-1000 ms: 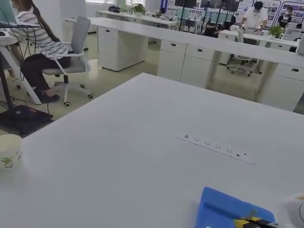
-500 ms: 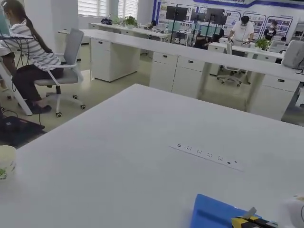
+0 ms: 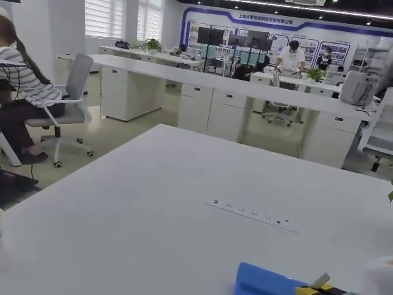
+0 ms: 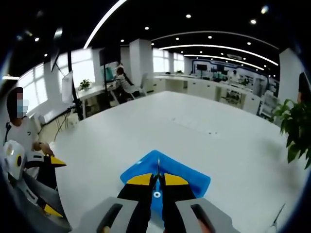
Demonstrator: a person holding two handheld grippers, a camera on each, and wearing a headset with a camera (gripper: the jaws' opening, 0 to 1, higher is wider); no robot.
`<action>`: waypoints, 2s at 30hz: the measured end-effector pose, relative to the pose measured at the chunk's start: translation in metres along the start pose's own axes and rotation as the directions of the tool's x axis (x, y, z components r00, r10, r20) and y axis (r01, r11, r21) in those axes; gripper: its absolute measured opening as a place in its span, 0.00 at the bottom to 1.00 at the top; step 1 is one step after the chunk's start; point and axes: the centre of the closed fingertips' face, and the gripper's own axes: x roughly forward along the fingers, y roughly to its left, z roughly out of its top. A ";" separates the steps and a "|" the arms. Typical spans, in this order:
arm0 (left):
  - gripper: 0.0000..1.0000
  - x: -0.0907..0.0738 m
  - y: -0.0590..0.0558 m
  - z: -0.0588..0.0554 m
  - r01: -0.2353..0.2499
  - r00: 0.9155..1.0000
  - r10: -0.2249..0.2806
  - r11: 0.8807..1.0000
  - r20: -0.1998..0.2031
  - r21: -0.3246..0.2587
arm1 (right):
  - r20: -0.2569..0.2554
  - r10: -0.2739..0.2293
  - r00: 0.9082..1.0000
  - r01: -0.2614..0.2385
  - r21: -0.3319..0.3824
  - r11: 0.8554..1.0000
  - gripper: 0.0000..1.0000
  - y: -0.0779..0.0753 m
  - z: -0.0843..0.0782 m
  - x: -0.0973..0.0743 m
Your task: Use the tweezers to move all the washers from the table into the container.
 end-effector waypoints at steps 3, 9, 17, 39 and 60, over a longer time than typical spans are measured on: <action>0.89 0.000 0.001 0.001 -0.002 1.000 0.002 1.000 0.005 -0.003 | 0.008 -0.008 1.000 0.007 0.008 1.000 0.03 0.003 -0.001 -0.007; 0.89 -0.001 0.002 0.003 -0.002 1.000 0.002 1.000 0.019 -0.013 | 0.020 -0.012 1.000 0.012 0.032 0.999 0.03 0.009 -0.003 -0.017; 0.89 -0.001 0.001 0.004 0.001 1.000 -0.001 1.000 0.024 0.000 | 0.023 -0.015 1.000 0.014 0.052 0.999 0.03 0.018 -0.016 -0.030; 0.88 -0.001 0.000 0.005 0.004 1.000 -0.004 1.000 0.018 0.007 | -0.052 -0.012 0.999 0.018 0.114 0.993 0.03 0.027 -0.068 -0.030; 0.89 -0.001 -0.002 0.004 0.016 1.000 -0.016 1.000 0.018 0.000 | -0.104 -0.008 0.995 0.022 0.133 0.991 0.03 0.026 -0.089 -0.019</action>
